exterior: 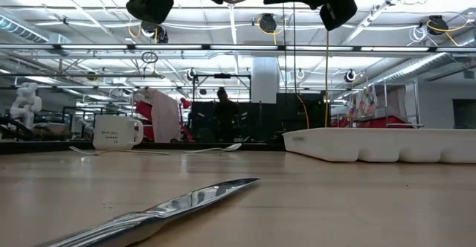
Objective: Sort silverware
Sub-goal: Put the silver fork into the silverware tray
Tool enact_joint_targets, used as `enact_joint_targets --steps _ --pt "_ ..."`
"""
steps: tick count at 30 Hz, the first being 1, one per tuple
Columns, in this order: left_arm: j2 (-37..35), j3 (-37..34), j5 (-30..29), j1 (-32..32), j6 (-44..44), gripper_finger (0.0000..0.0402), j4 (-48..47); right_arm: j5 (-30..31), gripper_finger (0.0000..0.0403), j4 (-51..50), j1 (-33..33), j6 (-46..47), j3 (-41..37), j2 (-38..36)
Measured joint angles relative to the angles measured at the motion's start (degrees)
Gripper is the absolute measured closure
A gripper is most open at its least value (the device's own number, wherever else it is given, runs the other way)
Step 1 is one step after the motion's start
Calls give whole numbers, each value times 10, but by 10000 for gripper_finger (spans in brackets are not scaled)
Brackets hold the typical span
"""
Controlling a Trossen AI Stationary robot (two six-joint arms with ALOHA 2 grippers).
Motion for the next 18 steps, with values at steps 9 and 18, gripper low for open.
enact_joint_targets --steps 9,18 --pt "0 0 0 6 68 394 103 -16 281 -5 -9 -16 0 0" --pt "-1 0 -1 17 89 394 130 -15 375 -11 -8 -17 -1 0"
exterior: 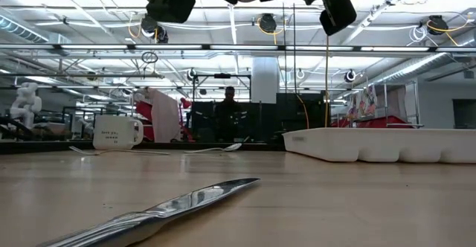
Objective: Sort silverware
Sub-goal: Put the silver fork into the silverware tray
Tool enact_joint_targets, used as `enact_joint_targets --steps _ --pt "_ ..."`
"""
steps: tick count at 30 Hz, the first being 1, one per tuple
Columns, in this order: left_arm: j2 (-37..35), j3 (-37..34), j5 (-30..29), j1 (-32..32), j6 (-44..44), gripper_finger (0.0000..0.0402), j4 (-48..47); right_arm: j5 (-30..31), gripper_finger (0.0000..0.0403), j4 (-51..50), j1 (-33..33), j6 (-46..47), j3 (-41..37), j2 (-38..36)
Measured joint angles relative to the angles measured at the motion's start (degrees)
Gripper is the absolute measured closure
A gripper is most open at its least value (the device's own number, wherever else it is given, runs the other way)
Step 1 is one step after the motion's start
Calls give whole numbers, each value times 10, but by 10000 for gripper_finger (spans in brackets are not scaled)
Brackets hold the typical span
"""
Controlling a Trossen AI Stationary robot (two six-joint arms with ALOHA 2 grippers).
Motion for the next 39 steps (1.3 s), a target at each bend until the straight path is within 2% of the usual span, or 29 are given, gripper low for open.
enact_joint_targets --steps 5,18,20,26,33,39 --pt "0 0 0 6 2 394 -1 -4 399 -1 -1 -27 0 0" --pt "0 0 2 12 -6 394 1 -4 402 1 -1 -72 0 0" --pt "0 0 5 12 -30 388 1 -1 402 1 -2 -75 0 0" --pt "-1 1 66 11 -84 333 8 -3 402 -1 -1 -87 0 1" --pt "-1 1 80 3 -104 266 8 -6 402 -5 -1 -88 0 1" --pt "0 0 88 -1 -111 241 1 -7 402 -52 -9 -102 2 -1"
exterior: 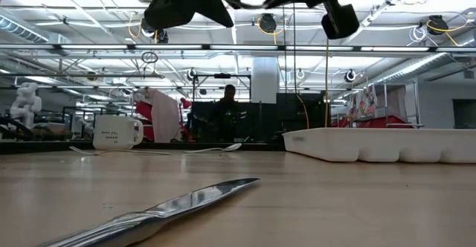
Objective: Sort silverware
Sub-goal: Put the silver fork into the silverware tray
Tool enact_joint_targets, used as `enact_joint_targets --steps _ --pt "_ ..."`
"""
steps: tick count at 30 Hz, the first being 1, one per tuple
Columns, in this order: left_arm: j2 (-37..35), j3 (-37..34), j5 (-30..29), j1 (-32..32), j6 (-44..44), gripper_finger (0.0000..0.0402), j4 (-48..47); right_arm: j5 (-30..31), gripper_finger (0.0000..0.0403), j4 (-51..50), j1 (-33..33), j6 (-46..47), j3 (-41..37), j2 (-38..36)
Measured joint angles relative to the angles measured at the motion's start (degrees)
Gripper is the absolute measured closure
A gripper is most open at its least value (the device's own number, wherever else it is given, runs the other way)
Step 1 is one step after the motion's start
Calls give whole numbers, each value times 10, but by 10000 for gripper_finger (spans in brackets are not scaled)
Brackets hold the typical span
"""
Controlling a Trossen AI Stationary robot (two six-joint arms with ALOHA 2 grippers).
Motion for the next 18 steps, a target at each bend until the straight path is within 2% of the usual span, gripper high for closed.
enact_joint_targets --steps 3,8,15,18 --pt "-13 0 9 -4 -21 240 -3 6 402 -21 -13 -12 0 0" --pt "-43 0 66 -9 -129 239 -61 -4 402 -57 -43 -53 0 0" --pt "-90 0 146 -13 -279 239 -156 -81 402 -178 -96 -142 0 -5" --pt "-107 0 161 -13 -325 239 -205 -159 402 -218 -128 -215 0 -23"
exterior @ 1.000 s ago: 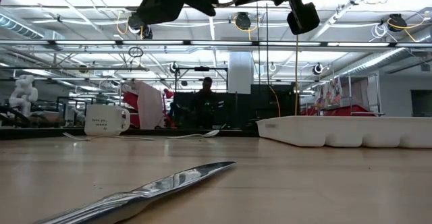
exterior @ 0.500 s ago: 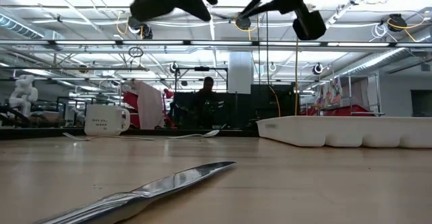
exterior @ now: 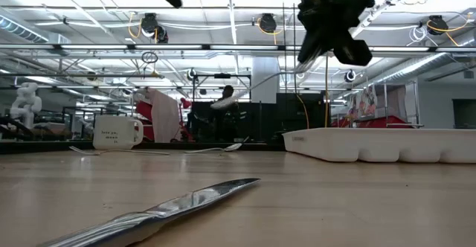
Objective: Sort silverware
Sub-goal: Put the silver fork into the silverware tray
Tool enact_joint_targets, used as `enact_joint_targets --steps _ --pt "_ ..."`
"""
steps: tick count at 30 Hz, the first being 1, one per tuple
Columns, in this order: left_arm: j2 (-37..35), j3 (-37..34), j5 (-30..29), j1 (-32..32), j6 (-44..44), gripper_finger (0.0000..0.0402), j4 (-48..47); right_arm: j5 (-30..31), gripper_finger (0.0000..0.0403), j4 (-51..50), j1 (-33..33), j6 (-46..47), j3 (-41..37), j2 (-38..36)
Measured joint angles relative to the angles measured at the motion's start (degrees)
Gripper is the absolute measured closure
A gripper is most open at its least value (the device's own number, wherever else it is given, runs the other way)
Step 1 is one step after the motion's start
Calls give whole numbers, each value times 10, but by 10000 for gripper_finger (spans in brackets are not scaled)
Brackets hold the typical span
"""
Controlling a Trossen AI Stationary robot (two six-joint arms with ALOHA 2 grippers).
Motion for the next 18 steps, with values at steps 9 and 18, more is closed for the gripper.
enact_joint_targets --steps 9,18 --pt "-24 -3 21 0 -32 239 -25 -168 402 -167 -107 -177 0 -95" --pt "-24 -3 22 4 15 239 -26 -147 402 -371 -247 -384 84 -72"
